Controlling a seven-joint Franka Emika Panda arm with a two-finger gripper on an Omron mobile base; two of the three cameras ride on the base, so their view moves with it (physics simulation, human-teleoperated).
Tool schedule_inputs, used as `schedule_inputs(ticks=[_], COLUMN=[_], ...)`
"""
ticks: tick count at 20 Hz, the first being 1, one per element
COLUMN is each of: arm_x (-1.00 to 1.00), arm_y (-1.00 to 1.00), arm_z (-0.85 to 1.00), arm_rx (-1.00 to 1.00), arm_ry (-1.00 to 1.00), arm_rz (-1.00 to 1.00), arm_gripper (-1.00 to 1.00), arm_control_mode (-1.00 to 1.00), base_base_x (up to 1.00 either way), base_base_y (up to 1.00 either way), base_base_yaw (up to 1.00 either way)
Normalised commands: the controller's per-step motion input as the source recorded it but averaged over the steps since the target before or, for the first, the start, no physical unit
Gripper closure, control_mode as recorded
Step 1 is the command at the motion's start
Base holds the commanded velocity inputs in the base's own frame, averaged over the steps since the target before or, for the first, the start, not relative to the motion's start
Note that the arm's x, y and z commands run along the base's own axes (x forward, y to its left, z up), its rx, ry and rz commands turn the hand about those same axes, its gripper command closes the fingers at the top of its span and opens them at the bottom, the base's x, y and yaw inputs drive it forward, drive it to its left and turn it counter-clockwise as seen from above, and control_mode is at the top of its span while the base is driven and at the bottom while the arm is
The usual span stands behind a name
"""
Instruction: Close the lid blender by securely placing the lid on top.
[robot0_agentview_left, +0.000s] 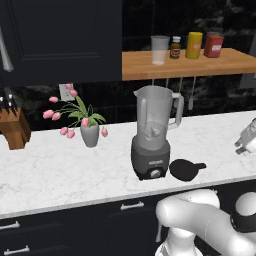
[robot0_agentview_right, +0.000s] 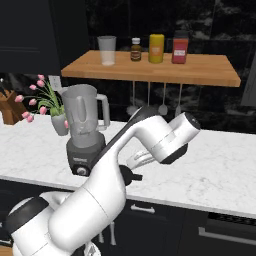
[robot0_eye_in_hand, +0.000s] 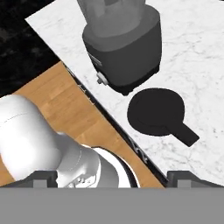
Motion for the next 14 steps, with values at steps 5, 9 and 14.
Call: schedule_inputs(ticks=[5, 9, 14], arm_x=[0.04, 0.35, 0.42], arm_y=[0.22, 0.21, 0.11], arm_z=[-0.24, -0.40, -0.41], arm_rx=[0.01, 0.00, 0.00], arm_ry=[0.00, -0.09, -0.12], arm_rz=[0.12, 0.14, 0.12], arm_gripper=[-1.00, -1.00, -1.00], arm_control_mode=[-1.00, -1.00, -1.00], base_base_x=[0.00, 0.00, 0.00], base_base_y=[0.00, 0.00, 0.00], base_base_yaw=[0.00, 0.00, 0.00])
